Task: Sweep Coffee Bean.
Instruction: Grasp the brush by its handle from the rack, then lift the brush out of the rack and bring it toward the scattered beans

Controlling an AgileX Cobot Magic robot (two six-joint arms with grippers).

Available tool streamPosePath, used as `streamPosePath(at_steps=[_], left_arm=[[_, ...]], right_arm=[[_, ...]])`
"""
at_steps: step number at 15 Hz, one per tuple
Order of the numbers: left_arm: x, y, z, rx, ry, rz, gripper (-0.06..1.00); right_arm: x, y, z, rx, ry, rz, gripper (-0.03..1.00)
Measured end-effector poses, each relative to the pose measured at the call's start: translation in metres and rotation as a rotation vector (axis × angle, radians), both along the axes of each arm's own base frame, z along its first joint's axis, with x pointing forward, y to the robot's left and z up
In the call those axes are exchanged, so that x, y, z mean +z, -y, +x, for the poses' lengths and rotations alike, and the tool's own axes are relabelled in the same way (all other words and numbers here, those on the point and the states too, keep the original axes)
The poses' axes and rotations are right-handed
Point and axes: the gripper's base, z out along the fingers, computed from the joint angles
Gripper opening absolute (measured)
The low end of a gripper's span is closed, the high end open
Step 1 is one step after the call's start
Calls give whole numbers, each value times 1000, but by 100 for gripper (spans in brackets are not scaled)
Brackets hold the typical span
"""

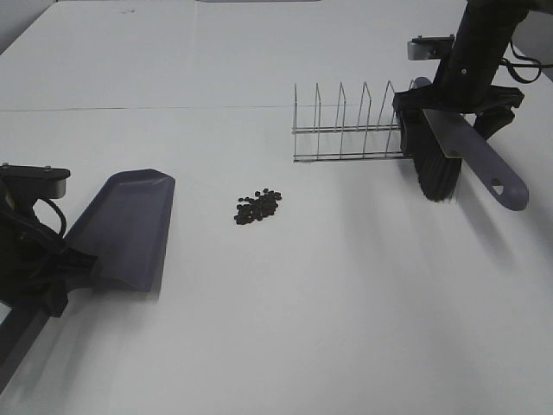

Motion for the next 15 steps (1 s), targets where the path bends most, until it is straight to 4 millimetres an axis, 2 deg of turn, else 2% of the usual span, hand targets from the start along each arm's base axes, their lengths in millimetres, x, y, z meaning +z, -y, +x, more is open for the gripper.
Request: streamPosePath(at_steps=[2, 5, 6, 7, 8, 13, 15], left_arm=[[0, 0, 0, 0, -1, 0, 33], [0, 0, 0, 0, -2, 1, 33], [0, 0, 0, 0, -2, 1, 33], [0, 0, 0, 0, -2, 1, 33], [0, 0, 0, 0, -2, 1, 33], [0, 0, 0, 1, -3, 0, 33], [0, 0, 0, 1, -3, 0, 33]], right_arm=[[-8, -1, 0, 12, -19, 12, 85], [-8, -4, 0, 17, -21, 46, 69], [-8, -5, 0, 16, -22, 49, 56], [-8, -4, 0, 17, -22, 45, 38], [-8, -2, 0, 13, -22, 26, 31], [-5, 1, 0, -8, -17, 22, 30], [11, 0, -3, -29, 10, 40, 30]])
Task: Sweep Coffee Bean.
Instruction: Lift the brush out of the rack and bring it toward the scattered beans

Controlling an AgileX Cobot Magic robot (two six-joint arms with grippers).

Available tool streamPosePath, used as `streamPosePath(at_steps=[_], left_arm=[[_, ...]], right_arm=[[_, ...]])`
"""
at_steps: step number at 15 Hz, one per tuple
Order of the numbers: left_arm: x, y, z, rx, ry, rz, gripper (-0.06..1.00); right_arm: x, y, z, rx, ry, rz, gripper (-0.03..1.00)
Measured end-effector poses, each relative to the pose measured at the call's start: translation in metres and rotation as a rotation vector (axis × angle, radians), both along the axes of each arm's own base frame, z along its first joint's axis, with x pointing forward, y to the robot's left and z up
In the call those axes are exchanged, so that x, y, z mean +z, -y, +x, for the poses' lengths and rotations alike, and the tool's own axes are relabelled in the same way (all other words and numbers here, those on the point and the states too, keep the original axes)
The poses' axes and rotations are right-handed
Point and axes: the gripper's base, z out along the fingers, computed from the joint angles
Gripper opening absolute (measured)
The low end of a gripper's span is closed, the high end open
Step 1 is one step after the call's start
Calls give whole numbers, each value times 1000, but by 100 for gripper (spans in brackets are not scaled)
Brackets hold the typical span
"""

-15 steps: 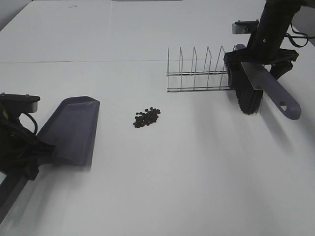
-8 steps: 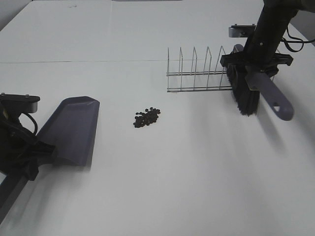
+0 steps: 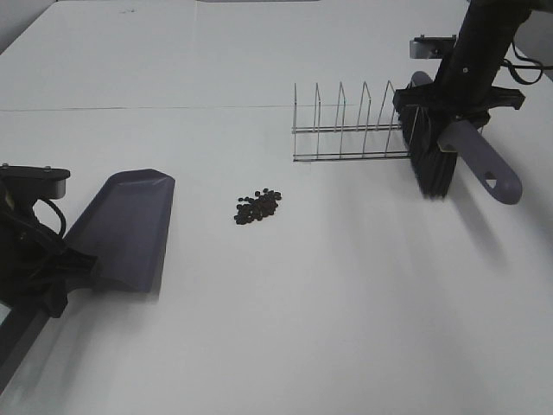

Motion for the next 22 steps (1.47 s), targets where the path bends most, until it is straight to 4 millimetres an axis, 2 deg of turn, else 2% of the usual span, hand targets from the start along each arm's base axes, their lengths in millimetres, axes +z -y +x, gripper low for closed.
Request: streamPosePath(at_steps=[3, 6, 8, 10, 13, 15, 17, 18, 19, 20, 21, 22], left_arm=[[0, 0, 0, -4, 3, -1, 33], [0, 0, 1, 8, 11, -4, 33], [0, 6, 1, -10, 36, -9, 33], [1, 19, 0, -42, 64, -21, 33], [-2, 26, 10, -29, 70, -25, 33], [-8, 31, 22, -48, 66, -12, 33], [-13, 36, 33, -72, 59, 6, 33], [-19, 43, 38, -110, 48, 29, 33], [-22, 47, 38, -137, 44, 43, 33], [-22, 47, 38, -137, 44, 43, 33], [-27, 53, 37, -162, 37, 60, 33], [-27, 54, 37, -162, 38, 63, 33]], right_arm=[[50, -3, -30, -10, 44, 38, 30], [89, -6, -69, -9, 67, 44, 30], [113, -19, -91, 21, 104, 35, 30], [123, -41, -101, 80, 133, -31, 30], [118, -70, -106, 151, 135, -115, 30], [102, -93, -106, 200, 109, -146, 30], [77, -110, -103, 239, 65, -201, 30], [52, -118, -99, 245, 20, -247, 30], [39, -120, -97, 240, -2, -268, 30], [39, -120, -97, 240, -2, -268, 30], [19, -120, -93, 224, -39, -296, 30], [15, -120, -93, 219, -46, -301, 30]])
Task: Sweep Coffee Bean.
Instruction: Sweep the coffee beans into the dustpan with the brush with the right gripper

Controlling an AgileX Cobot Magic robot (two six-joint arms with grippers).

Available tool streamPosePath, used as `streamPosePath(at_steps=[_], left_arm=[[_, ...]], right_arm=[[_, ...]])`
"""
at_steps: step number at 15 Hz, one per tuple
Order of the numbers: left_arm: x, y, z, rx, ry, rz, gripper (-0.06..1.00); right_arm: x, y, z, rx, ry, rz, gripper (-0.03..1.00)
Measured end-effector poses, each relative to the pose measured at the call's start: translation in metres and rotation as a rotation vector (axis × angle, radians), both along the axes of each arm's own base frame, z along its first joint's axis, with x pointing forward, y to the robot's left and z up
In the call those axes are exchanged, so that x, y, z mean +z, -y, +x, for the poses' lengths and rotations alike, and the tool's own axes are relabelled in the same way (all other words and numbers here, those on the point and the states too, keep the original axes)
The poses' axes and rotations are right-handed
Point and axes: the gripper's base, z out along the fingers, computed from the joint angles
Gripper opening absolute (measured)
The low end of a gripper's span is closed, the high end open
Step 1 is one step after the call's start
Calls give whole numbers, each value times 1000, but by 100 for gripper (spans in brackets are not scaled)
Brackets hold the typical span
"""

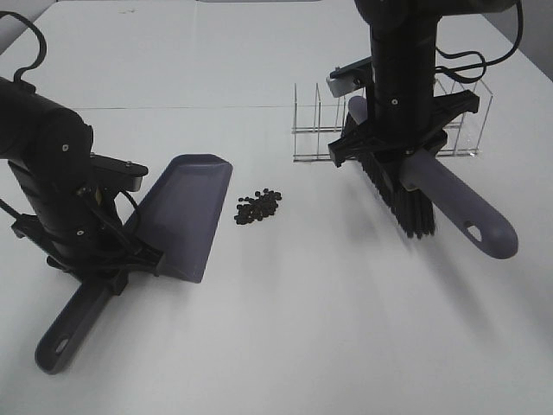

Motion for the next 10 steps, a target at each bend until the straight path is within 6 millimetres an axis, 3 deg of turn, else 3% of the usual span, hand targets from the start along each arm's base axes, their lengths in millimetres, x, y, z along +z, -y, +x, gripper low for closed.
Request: streamPosePath(at_steps=[4, 10], left_arm=[[0, 1, 0, 0, 1, 4, 33], [0, 0, 0, -2, 2, 6, 33]], right_arm=[[-25, -17, -1, 9, -29, -34, 30], [-47, -83, 7, 97, -10, 33, 30]])
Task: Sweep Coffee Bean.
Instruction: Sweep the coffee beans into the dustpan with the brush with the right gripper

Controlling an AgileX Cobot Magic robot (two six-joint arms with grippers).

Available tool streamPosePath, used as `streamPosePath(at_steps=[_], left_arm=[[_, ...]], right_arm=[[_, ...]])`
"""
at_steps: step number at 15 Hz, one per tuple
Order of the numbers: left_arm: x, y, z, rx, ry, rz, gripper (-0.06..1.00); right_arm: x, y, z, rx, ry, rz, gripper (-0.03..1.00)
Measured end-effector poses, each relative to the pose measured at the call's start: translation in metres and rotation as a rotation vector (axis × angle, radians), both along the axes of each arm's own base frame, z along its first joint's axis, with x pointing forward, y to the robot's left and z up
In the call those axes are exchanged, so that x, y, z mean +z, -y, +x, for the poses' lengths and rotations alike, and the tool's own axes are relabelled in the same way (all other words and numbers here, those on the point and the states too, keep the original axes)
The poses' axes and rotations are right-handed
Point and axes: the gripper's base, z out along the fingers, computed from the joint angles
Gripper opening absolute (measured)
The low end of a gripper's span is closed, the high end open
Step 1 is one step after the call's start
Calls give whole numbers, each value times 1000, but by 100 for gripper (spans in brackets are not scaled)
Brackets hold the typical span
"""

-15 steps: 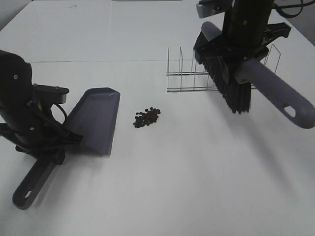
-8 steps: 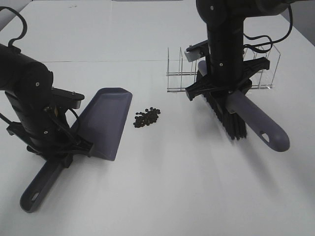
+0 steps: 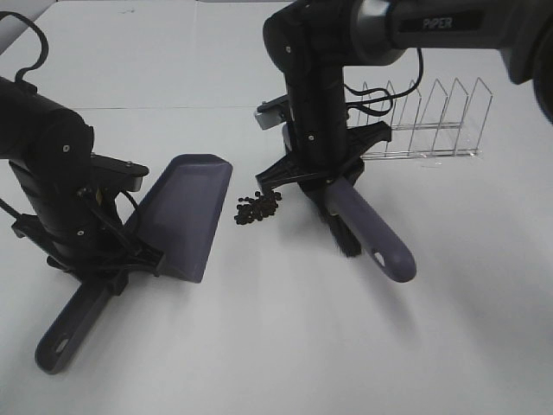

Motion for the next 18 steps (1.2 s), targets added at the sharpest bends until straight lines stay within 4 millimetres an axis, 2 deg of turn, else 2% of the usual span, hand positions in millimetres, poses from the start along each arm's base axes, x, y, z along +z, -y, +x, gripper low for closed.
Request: streamPosePath(at_steps=[2, 5, 7, 12, 16, 18], left_arm=[[0, 0, 0, 0, 0, 0, 33], [0, 0, 0, -5, 0, 0, 33], [0, 0, 0, -5, 0, 0, 33], [0, 0, 0, -5, 0, 0, 33], [0, 0, 0, -8, 0, 0, 33], [0, 0, 0, -10, -1, 1, 33]], right_arm=[[-3, -16, 5, 18, 15, 26, 30], [-3, -24, 9, 12, 15, 71, 30], [-10, -30, 6, -3, -39, 131, 30], [-22, -51, -9, -89, -208, 345, 30], [-16, -77, -14, -159, -297, 633, 30], [-15, -82, -14, -172, -307, 694, 30]])
